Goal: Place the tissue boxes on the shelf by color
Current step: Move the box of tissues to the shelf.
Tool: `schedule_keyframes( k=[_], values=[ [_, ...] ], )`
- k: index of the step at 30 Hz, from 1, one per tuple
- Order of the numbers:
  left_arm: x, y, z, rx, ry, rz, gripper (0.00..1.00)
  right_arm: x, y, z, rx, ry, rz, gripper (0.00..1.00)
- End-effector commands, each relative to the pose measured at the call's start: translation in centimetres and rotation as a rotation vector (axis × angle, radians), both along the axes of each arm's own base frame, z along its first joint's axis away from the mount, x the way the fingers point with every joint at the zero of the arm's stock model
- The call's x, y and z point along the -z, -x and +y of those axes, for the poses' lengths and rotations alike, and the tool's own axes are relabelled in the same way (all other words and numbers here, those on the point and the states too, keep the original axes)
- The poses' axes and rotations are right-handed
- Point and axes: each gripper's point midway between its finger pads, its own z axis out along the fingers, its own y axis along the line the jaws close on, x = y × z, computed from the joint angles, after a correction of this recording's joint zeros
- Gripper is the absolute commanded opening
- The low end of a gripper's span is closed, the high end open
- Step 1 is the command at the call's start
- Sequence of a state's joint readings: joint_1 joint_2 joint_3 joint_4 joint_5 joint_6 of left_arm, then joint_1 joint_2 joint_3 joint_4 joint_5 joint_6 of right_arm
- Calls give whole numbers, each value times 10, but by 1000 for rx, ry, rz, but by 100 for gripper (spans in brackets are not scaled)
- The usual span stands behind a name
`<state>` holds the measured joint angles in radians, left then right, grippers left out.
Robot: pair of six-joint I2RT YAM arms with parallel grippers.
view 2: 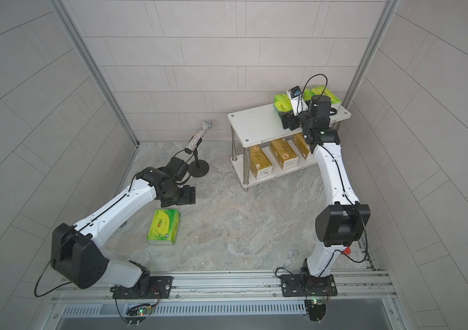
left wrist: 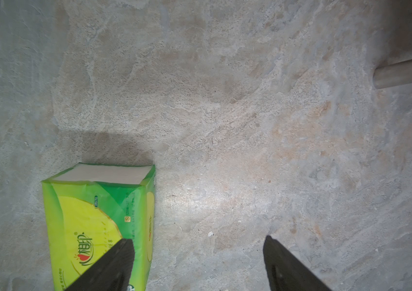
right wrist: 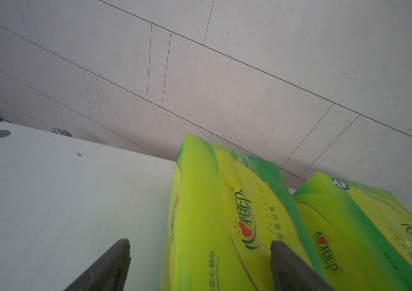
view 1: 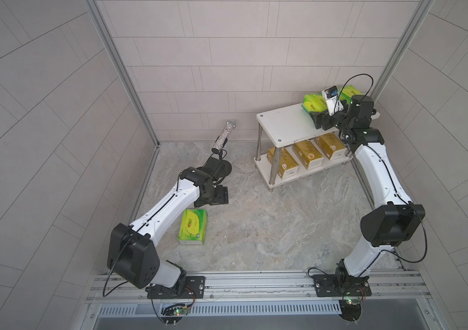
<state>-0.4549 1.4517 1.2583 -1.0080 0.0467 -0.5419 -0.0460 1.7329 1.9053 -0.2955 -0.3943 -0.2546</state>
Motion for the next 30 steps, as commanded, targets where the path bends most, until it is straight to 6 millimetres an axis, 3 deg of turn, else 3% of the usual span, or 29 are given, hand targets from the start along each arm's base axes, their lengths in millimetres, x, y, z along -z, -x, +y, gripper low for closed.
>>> schedule_keyframes(
  k=[1, 14, 22, 26, 30],
  values=[
    [-6, 1, 2, 2, -18, -4, 88, -3, 9, -4, 35, -53, 16, 92],
    [-6, 1, 2, 0, -23, -5, 88, -61, 32, -8, 72, -127, -129, 96],
    [-10, 2, 6, -5, -40, -21, 88, -90, 56, -29, 208, -250, -168, 98],
    [-15, 2, 17, -17, -96, -34, 88, -74, 79, -34, 279, -393, -36, 99],
    [-23, 3, 32, -31, -172, -46, 89, -15, 111, -13, 267, -532, 208, 97]
  ],
)
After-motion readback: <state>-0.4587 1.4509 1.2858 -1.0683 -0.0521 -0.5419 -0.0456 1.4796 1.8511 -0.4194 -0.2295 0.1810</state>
